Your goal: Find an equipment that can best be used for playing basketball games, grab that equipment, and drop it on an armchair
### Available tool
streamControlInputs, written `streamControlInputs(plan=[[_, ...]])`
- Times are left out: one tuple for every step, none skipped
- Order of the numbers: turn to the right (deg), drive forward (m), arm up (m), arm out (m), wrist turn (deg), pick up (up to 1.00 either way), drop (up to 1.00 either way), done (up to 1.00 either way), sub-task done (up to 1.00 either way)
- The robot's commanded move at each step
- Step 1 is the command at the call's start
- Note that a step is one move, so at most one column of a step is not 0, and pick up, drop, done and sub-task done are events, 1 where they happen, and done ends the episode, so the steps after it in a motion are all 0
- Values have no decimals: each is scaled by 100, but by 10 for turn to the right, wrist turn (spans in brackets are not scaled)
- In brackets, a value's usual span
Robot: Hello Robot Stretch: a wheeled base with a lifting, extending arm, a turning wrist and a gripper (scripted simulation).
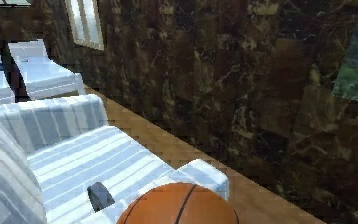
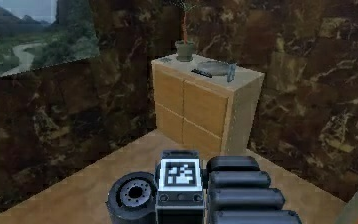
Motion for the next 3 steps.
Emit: streamControlInputs(plan=[[-450,0,0,0,0,0,0,0,0],[-180,0,0,0,0,0,0,0,0],[450,0,0,0,0,0,0,0,0]])
